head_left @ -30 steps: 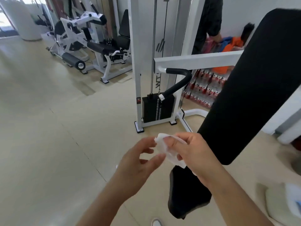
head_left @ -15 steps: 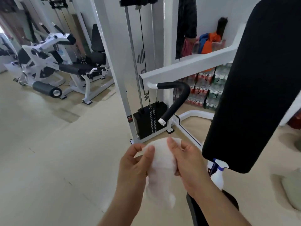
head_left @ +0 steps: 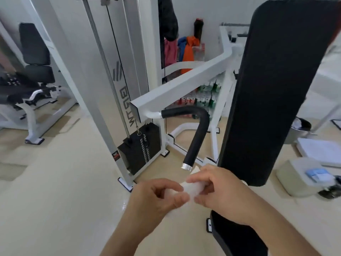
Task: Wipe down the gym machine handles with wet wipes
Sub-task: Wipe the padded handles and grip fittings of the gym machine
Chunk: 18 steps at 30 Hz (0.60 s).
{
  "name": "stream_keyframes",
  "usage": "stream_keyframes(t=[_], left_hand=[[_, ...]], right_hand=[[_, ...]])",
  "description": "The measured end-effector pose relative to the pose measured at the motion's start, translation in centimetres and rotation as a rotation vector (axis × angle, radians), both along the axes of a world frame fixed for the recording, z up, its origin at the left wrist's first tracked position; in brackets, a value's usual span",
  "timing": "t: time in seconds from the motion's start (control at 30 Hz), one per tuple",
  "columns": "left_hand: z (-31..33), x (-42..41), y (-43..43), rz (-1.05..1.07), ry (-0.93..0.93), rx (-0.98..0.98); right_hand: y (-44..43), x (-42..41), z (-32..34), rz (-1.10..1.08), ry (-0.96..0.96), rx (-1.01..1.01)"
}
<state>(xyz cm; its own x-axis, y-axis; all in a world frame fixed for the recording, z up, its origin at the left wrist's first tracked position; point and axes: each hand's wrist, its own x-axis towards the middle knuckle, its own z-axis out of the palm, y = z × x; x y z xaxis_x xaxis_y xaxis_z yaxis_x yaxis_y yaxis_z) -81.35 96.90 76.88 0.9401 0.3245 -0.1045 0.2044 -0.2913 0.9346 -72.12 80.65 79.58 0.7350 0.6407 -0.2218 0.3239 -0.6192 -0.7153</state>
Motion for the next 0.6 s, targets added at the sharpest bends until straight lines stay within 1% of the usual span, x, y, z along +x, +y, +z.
stream_keyframes(t=[0.03, 0.07, 0.1, 0.13, 0.17, 0.23, 0.27, 0.33, 0.4, 0.43, 0.47, 0.5, 0.53, 0.6], left_hand=[[0.0, 0.2, 1.1, -0.108, 0.061, 0.095], [0.1, 0.4, 2.1, -0.214, 0.102, 0.230], [0.2, 0.6, 3.0, -0.306, 0.118, 0.351], [0.3, 0.8, 3.9, -0.348, 0.101, 0.417], [0.3, 1.2, 4.7, -0.347, 0.058, 0.428], [-0.1, 1.9, 6.0, -0.302, -0.072, 0.323], [-0.1, 2.2, 6.3, -0.314, -0.108, 0.265], [-0.3, 2.5, 6.0, -0.386, -0.114, 0.202], [-0.4, 2.5, 5.2, -0.449, -0.109, 0.178], [-0.4, 2.7, 5.0, -0.464, -0.103, 0.140], [-0.4, 2.9, 5.0, -0.476, -0.082, 0.061], [-0.8, 3.2, 5.2, -0.477, -0.061, -0.044], [-1.1, 3.5, 5.5, -0.452, -0.018, -0.167], [-1.3, 4.1, 6.0, -0.383, 0.058, -0.373]], right_hand=[[0.8, -0.4, 0.1, 0.011, -0.128, -0.071], [1.5, -0.7, 0.1, 0.001, -0.205, -0.117], [2.0, -0.9, 0.1, -0.030, -0.252, -0.143], [2.4, -1.1, 0.2, -0.074, -0.275, -0.155], [2.6, -1.2, 0.4, -0.132, -0.279, -0.146], [3.0, -1.5, 0.8, -0.268, -0.211, -0.074], [3.3, -1.8, 1.0, -0.325, -0.169, -0.037], [4.0, -2.7, 1.1, -0.378, -0.136, -0.022], [4.6, -3.5, 0.7, -0.405, -0.144, -0.013], [4.7, -3.8, 0.5, -0.431, -0.145, 0.009], [4.6, -3.9, 0.3, -0.471, -0.123, 0.034], [4.4, -3.9, 0.1, -0.526, -0.068, 0.080], [4.2, -3.9, -0.1, -0.582, 0.028, 0.161], [3.8, -3.6, -0.5, -0.645, 0.287, 0.379]])
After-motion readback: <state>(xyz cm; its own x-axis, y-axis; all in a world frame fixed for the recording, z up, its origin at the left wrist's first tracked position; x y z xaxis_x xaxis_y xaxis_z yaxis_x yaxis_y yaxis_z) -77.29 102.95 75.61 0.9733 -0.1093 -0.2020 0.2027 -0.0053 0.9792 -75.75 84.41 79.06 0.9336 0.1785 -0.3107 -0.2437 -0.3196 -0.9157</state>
